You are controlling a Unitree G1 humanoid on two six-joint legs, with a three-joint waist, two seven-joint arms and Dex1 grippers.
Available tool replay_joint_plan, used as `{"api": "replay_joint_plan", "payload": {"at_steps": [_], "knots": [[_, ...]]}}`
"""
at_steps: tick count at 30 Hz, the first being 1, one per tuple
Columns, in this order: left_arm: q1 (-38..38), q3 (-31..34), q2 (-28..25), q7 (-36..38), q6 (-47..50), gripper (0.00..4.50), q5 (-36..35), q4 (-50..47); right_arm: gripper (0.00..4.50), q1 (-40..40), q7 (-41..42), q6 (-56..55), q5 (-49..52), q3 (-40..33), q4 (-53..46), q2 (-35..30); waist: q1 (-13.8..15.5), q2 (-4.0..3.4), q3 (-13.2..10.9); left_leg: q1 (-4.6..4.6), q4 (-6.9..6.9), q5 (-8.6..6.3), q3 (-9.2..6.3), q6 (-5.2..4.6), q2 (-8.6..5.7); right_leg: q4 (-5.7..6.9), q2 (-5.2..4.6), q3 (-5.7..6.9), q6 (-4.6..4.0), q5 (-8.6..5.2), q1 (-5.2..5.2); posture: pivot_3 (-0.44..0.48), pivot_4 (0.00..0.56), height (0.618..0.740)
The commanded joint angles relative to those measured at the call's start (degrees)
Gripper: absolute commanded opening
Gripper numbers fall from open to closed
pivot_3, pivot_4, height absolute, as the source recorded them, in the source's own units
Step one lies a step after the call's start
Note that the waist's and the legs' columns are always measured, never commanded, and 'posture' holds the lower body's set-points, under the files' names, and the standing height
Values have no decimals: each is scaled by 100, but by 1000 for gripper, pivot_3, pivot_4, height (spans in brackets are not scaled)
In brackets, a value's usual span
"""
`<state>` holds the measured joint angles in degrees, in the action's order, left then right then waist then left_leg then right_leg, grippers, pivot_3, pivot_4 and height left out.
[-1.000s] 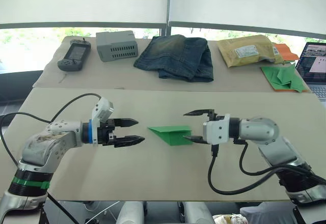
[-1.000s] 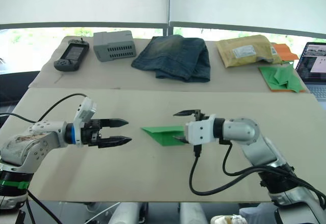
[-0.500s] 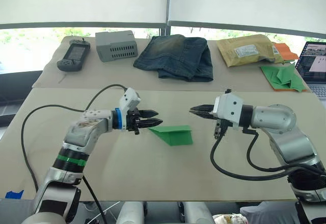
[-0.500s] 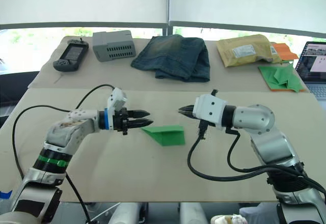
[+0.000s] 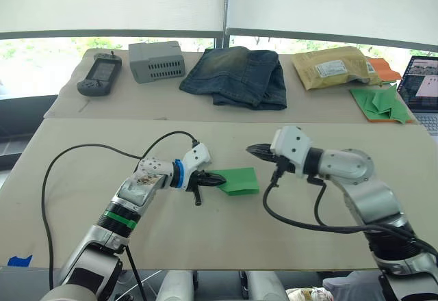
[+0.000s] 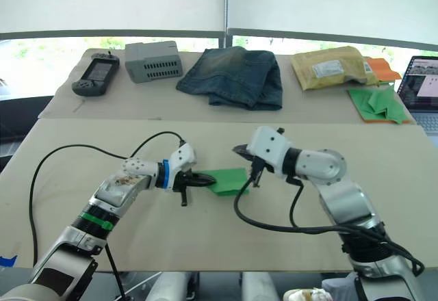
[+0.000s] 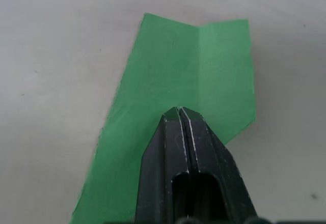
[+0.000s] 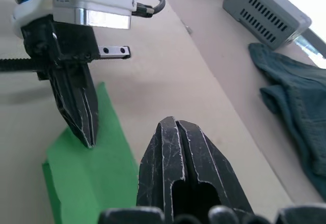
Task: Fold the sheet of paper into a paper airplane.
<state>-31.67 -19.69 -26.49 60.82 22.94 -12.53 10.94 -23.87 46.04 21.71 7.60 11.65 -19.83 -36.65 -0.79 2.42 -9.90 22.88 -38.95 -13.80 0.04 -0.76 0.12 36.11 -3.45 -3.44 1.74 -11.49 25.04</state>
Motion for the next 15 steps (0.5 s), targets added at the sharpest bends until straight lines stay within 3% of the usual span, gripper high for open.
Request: {"api": "replay_joint_plan", "payload": {"at_steps": [1, 6, 15], "knots": [[17, 14, 0, -40, -113, 26, 192, 138, 0, 181, 143, 112, 186, -114, -317, -73, 12, 0, 0, 0, -1, 0, 0, 0, 0, -1, 0, 0, 1, 0, 0, 0, 150, 728], [-17, 77, -107, 52, -323, 26, 307, 383, 0, 574, 516, -588, 108, -143, -270, -352, 6, -1, 0, -3, -3, 0, 0, -1, -2, -1, -1, 0, 3, 1, -5, 0, 150, 728], [-81, -20, -92, 269, -630, 0, 475, 623, 2959, 875, 819, -1884, -624, 142, 368, -742, -19, -1, 1, -42, 0, 0, 3, -1, 3, -2, 5, -2, 42, -23, -40, 0, 150, 728]]}}
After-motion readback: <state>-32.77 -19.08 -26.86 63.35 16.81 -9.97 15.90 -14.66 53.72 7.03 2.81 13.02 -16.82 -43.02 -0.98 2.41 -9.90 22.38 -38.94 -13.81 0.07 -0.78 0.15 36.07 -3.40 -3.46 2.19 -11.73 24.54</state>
